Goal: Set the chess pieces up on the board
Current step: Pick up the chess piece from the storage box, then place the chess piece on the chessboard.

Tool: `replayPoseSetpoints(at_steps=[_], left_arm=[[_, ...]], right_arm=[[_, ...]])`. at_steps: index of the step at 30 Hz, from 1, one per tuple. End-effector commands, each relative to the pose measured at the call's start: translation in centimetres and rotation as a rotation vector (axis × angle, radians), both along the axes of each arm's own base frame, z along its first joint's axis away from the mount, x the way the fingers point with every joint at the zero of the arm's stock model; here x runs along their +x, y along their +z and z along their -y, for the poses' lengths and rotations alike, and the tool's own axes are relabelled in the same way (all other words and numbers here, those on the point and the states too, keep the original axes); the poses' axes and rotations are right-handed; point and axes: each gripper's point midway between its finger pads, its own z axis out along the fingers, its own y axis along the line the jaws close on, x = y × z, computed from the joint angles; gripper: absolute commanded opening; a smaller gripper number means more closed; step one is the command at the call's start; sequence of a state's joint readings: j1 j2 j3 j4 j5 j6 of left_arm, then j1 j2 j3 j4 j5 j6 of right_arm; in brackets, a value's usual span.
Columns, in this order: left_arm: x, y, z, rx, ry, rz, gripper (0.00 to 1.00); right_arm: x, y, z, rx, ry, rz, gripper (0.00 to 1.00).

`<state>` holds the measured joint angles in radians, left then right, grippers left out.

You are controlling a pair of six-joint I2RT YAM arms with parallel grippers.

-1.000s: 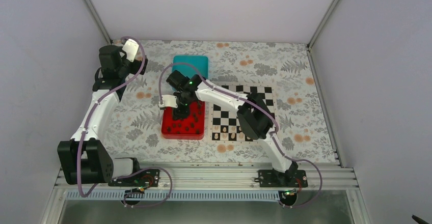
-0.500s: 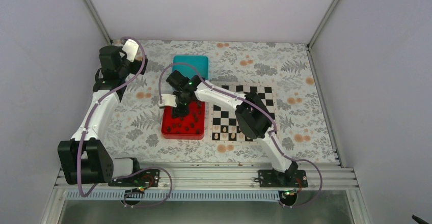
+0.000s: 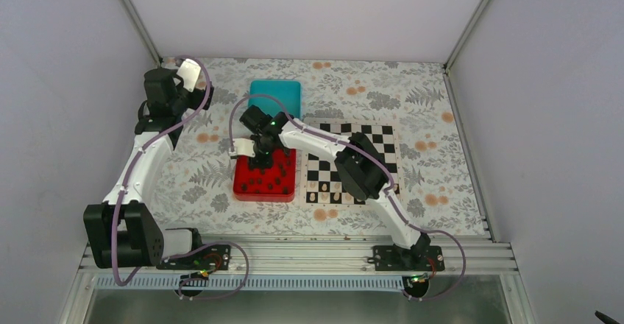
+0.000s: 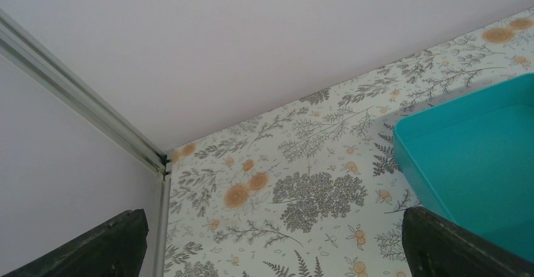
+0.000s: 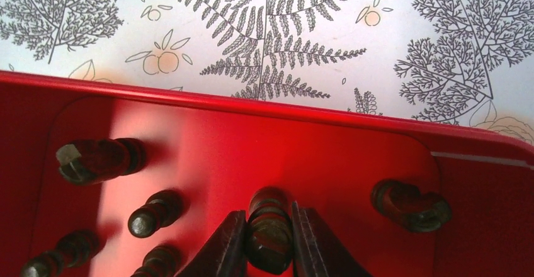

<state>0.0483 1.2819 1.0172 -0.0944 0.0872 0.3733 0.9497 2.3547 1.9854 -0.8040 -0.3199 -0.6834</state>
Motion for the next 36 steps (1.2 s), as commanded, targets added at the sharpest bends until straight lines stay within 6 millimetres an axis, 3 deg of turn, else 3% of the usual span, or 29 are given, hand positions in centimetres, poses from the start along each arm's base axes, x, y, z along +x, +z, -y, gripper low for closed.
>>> replayPoseSetpoints(at_steps=[1,7,11,15,19,22,25,32,36], left_arm=[[-0.4,1.0,0.0,-0.007,0.003,0.037,1.0],[-0.3,0.9,-0.1,-0.005,0.009,0.036,1.0],[-0.3,0.9,-0.1,-0.002,0.01,0.037,1.0],[-0.4,1.2,-0.2,0.004,0.015,0.043,1.0],[-0.4,1.3,-0.3,0.006,0.017,0.044,1.0],[-0.4,1.4,-0.2,0.005,0.014,0.048,1.0],[-0.4,1.5,-0.2,0.004,0.015,0.05,1.0],[-0.4,1.2,-0.2,0.004,0.015,0.041,1.0],[-0.5,1.1,-0.3,0.008,0.015,0.041,1.0]], right_arm=[[-0.2,2.7,-0.8,0.07,0.004,0.019,0.13],[-0.2,7.6,-0.1,0.121,-0.009,0.037,0.04],[1.2,13.8,2.2,0.214,-0.064,0.051,0.04],[4.9,19.1,7.7,0.267,-0.181,0.093,0.04],[10.3,21.5,15.9,0.271,-0.358,0.141,0.04],[14.0,20.7,22.3,0.239,-0.494,0.173,0.04],[16.0,18.8,26.5,0.207,-0.578,0.16,0.04],[17.7,10.6,30.6,0.1,-0.676,0.094,0.04],[18.3,7.4,32.4,0.06,-0.722,0.055,0.04]])
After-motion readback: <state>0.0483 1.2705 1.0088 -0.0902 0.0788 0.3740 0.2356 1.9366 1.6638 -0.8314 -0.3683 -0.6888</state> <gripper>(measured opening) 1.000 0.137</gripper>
